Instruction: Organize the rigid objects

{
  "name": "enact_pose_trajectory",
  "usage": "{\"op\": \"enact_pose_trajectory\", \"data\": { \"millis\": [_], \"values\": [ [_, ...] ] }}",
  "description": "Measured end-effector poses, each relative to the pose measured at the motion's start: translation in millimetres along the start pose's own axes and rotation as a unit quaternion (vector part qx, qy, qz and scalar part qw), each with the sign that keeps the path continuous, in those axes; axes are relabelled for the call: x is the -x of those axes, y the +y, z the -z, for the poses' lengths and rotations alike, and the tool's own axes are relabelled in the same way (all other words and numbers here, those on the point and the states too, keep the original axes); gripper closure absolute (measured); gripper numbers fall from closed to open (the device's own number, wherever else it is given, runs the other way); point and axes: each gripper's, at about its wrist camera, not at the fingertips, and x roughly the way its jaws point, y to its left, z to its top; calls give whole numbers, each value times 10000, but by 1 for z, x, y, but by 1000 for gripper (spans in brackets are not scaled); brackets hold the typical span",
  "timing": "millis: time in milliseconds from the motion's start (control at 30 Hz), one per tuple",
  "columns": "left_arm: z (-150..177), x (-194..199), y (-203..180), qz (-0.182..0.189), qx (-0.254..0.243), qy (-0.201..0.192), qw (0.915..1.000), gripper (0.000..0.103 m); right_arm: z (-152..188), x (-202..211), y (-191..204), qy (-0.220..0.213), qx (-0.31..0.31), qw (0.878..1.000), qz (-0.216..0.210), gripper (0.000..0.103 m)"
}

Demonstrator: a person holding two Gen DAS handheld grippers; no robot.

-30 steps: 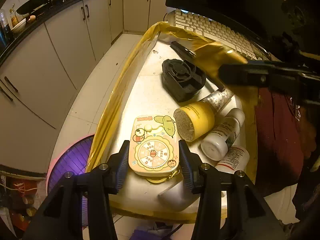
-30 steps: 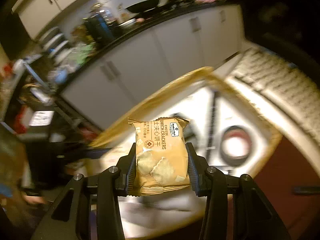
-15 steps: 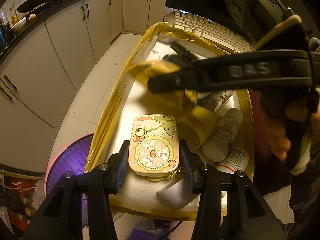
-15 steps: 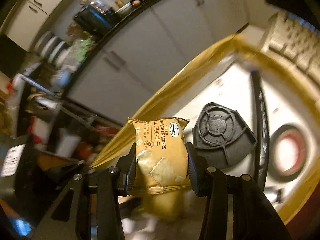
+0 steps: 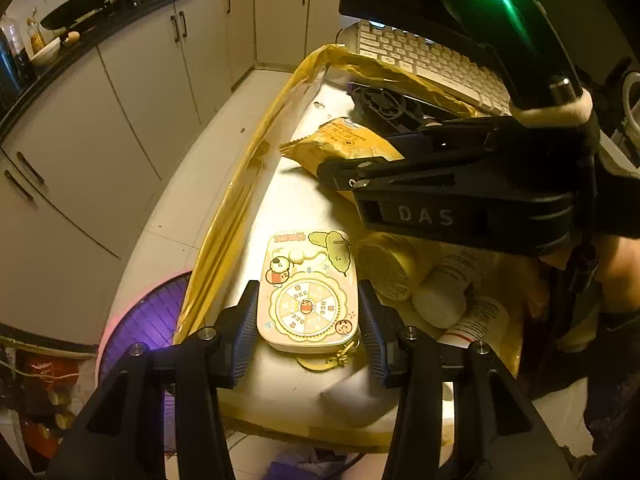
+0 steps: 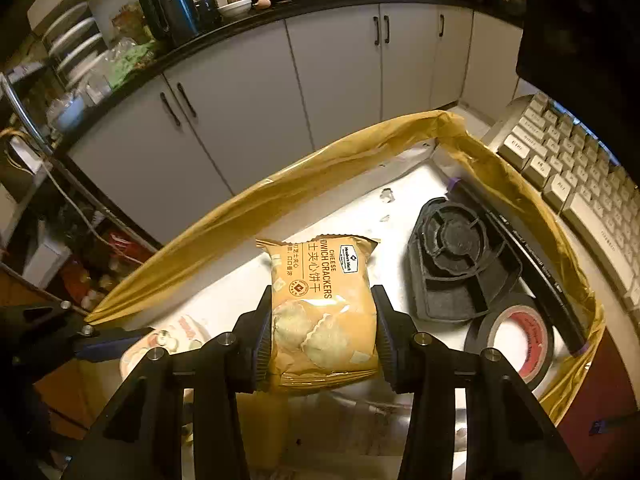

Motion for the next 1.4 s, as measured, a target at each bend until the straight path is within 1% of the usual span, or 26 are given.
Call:
{"op": "enact_pose_trajectory", "data": {
  "millis": [167,267,333,367,400,467,567,667,767,833,933,1000,1067,1133,1200,1267,1333,1367,1400],
  "values": [
    [-1,0,-1,-159,88,-153,9997,58,-3,-1,-9,-93,-107,9994,305,63],
    [-3,-4,-4,-309,81,-194,9993,58,-2,1,-9,-80,-134,9994,302,62],
    [-4,-5,-5,-362,55,-198,9991,58,-1,2,-10,-83,-77,9997,201,60],
    [-4,-5,-5,-360,68,-202,9991,58,-1,2,-10,-74,-116,9998,166,57],
    [-5,-5,-4,-352,90,-202,9991,58,-1,2,-11,-81,-156,9998,133,48],
    [-6,-7,-3,-349,140,-195,9991,57,1,6,-11,-137,-248,9996,46,45],
    [-4,-6,-4,-366,164,-197,9990,53,3,14,-8,-248,-310,9992,52,45],
    [-4,-7,-7,-407,124,-193,9989,47,7,28,-11,-379,-406,9985,22,43],
    [-4,-8,-9,-448,144,-188,9987,45,12,39,-15,-509,-546,9972,-3,38],
    [-3,-7,-9,-457,192,-190,9986,43,17,47,-20,-580,-620,9964,-6,36],
    [-1,-4,-9,-447,262,-223,9984,36,26,58,-24,-605,-745,9954,-5,35],
    [1,0,-10,-417,300,-245,9984,23,33,65,-27,-614,-792,9950,-14,28],
    [2,4,-12,-381,315,-287,9984,22,42,72,-29,-638,-809,9947,-21,25],
    [3,10,-15,-522,313,-372,9975,22,52,81,-32,-645,-809,9946,-7,22],
    [5,17,-16,-649,343,-480,9961,22,61,88,-36,-645,-853,9943,7,11],
    [7,25,-19,-840,375,-599,9940,22,69,93,-37,-650,-878,9940,-13,9],
    [10,32,-23,-1168,359,-694,9901,22,77,99,-38,-623,-903,9940,-9,4],
    [12,37,-27,-1322,310,-806,9875,22,80,100,-38,-615,-907,9940,-7,1],
    [13,40,-29,-1359,275,-875,9865,22,84,104,-37,-630,-891,9940,-14,1]
  ]
}}
